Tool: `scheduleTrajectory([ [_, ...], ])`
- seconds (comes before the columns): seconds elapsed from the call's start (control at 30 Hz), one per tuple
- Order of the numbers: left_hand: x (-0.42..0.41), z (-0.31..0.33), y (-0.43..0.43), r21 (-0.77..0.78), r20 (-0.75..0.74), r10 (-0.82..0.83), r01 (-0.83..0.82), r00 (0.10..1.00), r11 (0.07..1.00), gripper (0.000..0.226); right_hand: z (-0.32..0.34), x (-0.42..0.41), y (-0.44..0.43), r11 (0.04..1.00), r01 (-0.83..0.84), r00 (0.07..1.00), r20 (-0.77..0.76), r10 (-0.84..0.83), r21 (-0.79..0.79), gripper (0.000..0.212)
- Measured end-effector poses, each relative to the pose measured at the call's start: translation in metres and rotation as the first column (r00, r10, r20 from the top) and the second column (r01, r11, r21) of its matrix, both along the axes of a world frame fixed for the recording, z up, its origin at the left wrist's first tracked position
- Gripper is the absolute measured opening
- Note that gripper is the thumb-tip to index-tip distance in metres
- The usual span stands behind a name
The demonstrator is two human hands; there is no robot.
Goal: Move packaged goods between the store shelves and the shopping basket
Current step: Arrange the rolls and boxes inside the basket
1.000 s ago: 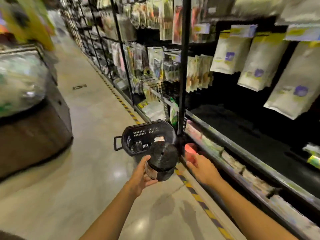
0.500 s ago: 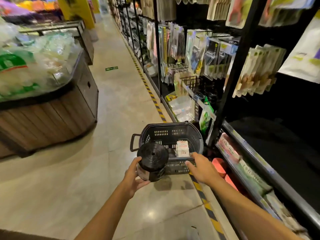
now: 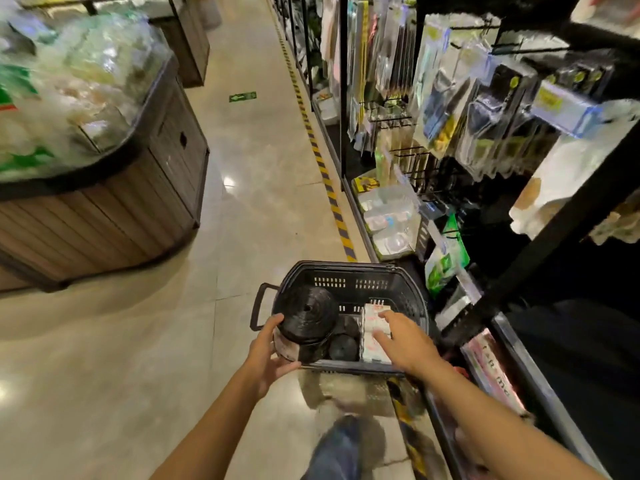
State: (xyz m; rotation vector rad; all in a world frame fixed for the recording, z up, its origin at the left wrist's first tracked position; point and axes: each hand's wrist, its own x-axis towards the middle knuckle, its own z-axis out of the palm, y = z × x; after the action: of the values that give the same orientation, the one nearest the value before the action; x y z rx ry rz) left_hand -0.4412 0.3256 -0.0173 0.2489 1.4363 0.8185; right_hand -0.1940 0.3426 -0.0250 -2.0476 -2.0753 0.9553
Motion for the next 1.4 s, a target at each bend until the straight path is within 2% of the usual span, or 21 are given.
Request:
scheduleTrajectory([
  [0.33, 0.005, -0.103, 0.169, -0.175, 0.063, 0.058, -0.046, 0.996, 0.984, 0.059, -0.085, 0.003, 0.179, 0.995, 0.0, 1.0, 0.016, 0.001, -0.098, 0.047],
  [0.43, 0.012, -0.147, 0.202, -0.252, 0.055, 0.034, -0.019, 0.998, 0.968, 0.058, -0.129, 0.011, 0.219, 0.992, -0.064, 0.995, 0.067, 0.071, -0.104, 0.049],
  [0.5, 0.022, -0.178, 0.218, -0.294, 0.043, 0.017, -0.003, 0.999, 0.956, 0.036, -0.161, 0.018, 0.245, 0.986, -0.139, 0.984, 0.101, 0.147, -0.088, 0.047],
  [0.53, 0.028, -0.194, 0.226, -0.309, 0.027, 0.018, -0.008, 0.999, 0.951, 0.022, -0.18, 0.021, 0.259, 0.981, -0.19, 0.973, 0.126, 0.192, -0.023, 0.047],
  [0.6, 0.044, -0.226, 0.24, -0.333, -0.022, -0.011, 0.003, 1.0, 0.943, 0.013, -0.219, 0.028, 0.287, 0.949, -0.308, 0.94, 0.175, 0.292, 0.072, 0.049],
  [0.63, 0.052, -0.244, 0.246, -0.343, -0.038, -0.032, 0.017, 0.999, 0.939, 0.014, -0.241, 0.033, 0.299, 0.929, -0.351, 0.925, 0.194, 0.326, 0.115, 0.049],
  [0.73, 0.072, -0.3, 0.259, -0.353, -0.056, -0.022, 0.001, 0.998, 0.936, 0.016, -0.299, 0.046, 0.329, 0.856, -0.503, 0.848, 0.258, 0.463, 0.117, 0.048],
  [0.83, 0.09, -0.353, 0.266, -0.35, -0.085, -0.04, 0.007, 0.996, 0.937, 0.018, -0.344, 0.058, 0.346, 0.791, -0.6, 0.783, 0.293, 0.549, 0.121, 0.061],
  [1.03, 0.103, -0.429, 0.266, -0.362, -0.06, -0.071, 0.045, 0.996, 0.931, 0.012, -0.388, 0.069, 0.354, 0.701, -0.681, 0.71, 0.427, 0.56, 0.213, 0.066],
  [1.17, 0.11, -0.463, 0.268, -0.34, -0.027, -0.024, 0.014, 0.999, 0.94, 0.01, -0.407, 0.075, 0.355, 0.652, -0.692, 0.711, 0.448, 0.541, 0.311, 0.067],
  [1.27, 0.114, -0.48, 0.27, -0.332, -0.073, 0.014, -0.038, 0.997, 0.942, 0.005, -0.416, 0.075, 0.355, 0.627, -0.673, 0.735, 0.446, 0.51, 0.392, 0.065],
  [1.3, 0.113, -0.486, 0.27, -0.331, -0.088, 0.022, -0.05, 0.996, 0.942, 0.008, -0.417, 0.074, 0.355, 0.626, -0.661, 0.747, 0.437, 0.5, 0.414, 0.065],
  [1.4, 0.111, -0.5, 0.268, -0.333, -0.134, -0.012, -0.034, 0.991, 0.942, 0.036, -0.421, 0.073, 0.355, 0.63, -0.612, 0.79, 0.39, 0.472, 0.478, 0.065],
])
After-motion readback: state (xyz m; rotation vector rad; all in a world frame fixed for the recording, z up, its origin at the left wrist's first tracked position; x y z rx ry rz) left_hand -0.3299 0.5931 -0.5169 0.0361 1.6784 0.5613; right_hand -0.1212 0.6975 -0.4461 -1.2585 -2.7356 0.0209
